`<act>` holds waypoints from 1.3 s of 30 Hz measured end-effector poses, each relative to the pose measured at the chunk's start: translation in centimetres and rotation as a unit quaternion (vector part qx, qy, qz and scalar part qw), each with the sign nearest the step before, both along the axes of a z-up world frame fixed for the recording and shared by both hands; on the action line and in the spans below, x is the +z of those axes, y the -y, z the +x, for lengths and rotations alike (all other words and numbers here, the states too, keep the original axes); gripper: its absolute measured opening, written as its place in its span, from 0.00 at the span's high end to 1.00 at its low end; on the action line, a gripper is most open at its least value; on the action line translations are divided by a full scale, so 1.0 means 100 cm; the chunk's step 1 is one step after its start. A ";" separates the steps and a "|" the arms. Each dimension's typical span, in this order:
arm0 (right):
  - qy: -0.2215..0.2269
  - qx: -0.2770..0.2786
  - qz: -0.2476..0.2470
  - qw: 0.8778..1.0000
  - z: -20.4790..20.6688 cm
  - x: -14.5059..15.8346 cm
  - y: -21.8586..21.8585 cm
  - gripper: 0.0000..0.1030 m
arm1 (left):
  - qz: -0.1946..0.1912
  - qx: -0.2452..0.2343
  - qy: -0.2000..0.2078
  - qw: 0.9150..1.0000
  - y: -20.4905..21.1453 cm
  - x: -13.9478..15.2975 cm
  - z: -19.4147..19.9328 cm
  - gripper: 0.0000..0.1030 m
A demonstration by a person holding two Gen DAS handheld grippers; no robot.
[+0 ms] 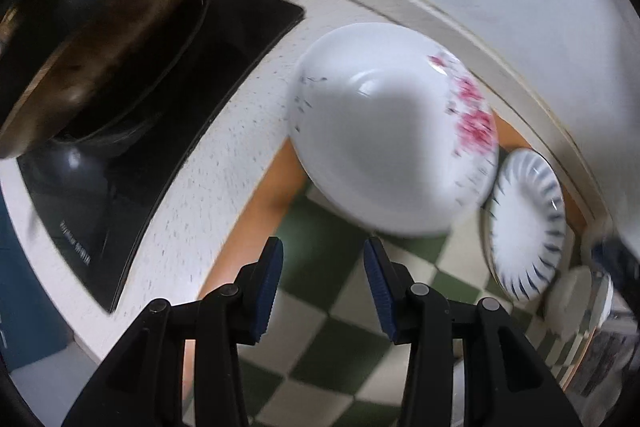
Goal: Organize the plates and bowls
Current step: 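Grasp the pink-flower plate rim with both tools and lift it, then carry the pink-flower plate over the plain white plate and lower it on top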
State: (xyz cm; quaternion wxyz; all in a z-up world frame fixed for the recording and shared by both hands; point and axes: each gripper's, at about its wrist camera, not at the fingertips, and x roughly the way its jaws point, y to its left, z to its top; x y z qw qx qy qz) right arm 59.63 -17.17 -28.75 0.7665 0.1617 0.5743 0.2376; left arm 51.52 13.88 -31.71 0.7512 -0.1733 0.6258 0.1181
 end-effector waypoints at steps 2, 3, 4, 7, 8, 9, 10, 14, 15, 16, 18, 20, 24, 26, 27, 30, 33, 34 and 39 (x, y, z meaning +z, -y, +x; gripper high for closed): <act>0.004 0.009 -0.016 1.000 0.031 -0.013 -0.024 0.55 | -0.002 0.002 -0.006 1.000 -0.009 -0.013 0.010 0.62; 0.004 0.019 -0.028 0.999 0.051 -0.022 -0.041 0.55 | -0.005 0.003 -0.009 1.000 -0.012 -0.020 0.014 0.62; 0.004 0.026 -0.036 0.999 0.064 -0.029 -0.052 0.55 | -0.010 0.006 -0.012 1.000 -0.016 -0.027 0.019 0.62; 0.006 0.050 -0.062 0.997 0.100 -0.052 -0.084 0.55 | -0.019 0.008 -0.015 1.000 -0.023 -0.039 0.029 0.62; 0.006 0.058 -0.071 0.996 0.111 -0.061 -0.093 0.55 | -0.019 0.008 -0.015 1.000 -0.025 -0.042 0.031 0.62; 0.006 0.063 -0.081 0.995 0.119 -0.067 -0.099 0.55 | -0.018 0.008 -0.016 1.000 -0.026 -0.045 0.034 0.62; 0.006 0.073 -0.095 0.993 0.129 -0.075 -0.110 0.56 | -0.019 0.007 -0.017 1.000 -0.027 -0.049 0.036 0.62; 0.006 0.092 -0.118 0.989 0.148 -0.099 -0.132 0.62 | -0.032 0.008 -0.016 0.999 -0.031 -0.061 0.039 0.62; 0.004 0.092 -0.120 0.988 0.149 -0.100 -0.134 0.66 | -0.033 0.005 -0.014 0.999 -0.030 -0.062 0.040 0.62; 0.001 0.093 -0.125 0.988 0.153 -0.106 -0.137 0.69 | -0.032 0.002 -0.012 0.999 -0.029 -0.063 0.041 0.63; -0.006 0.096 -0.114 0.989 0.158 -0.113 -0.140 0.73 | -0.032 -0.010 -0.005 0.999 -0.025 -0.064 0.042 0.69; -0.007 0.105 -0.104 0.989 0.159 -0.116 -0.144 0.82 | -0.034 -0.018 -0.002 0.999 -0.024 -0.065 0.045 0.73; -0.011 0.106 -0.106 0.989 0.158 -0.117 -0.150 0.82 | -0.027 -0.015 0.008 0.999 -0.024 -0.065 0.040 0.73; -0.020 0.106 -0.097 0.989 0.157 -0.118 -0.148 0.83 | -0.026 -0.018 0.008 0.999 -0.023 -0.065 0.036 0.73; -0.021 0.106 -0.096 0.989 0.155 -0.118 -0.147 0.84 | -0.025 -0.018 0.009 0.999 -0.023 -0.065 0.034 0.73; -0.027 0.106 -0.091 0.990 0.147 -0.117 -0.143 0.85 | -0.025 -0.024 0.013 0.999 -0.021 -0.061 0.025 0.73; -0.031 0.099 -0.079 0.991 0.137 -0.112 -0.134 0.87 | -0.031 -0.028 0.019 0.999 -0.018 -0.054 0.013 0.73; -0.032 0.097 -0.076 0.992 0.134 -0.109 -0.130 0.87 | -0.035 -0.028 0.021 0.999 -0.018 -0.052 0.008 0.73; -0.029 0.089 -0.068 0.993 0.110 -0.097 -0.113 0.87 | -0.040 -0.037 0.031 0.998 -0.011 -0.037 -0.017 0.73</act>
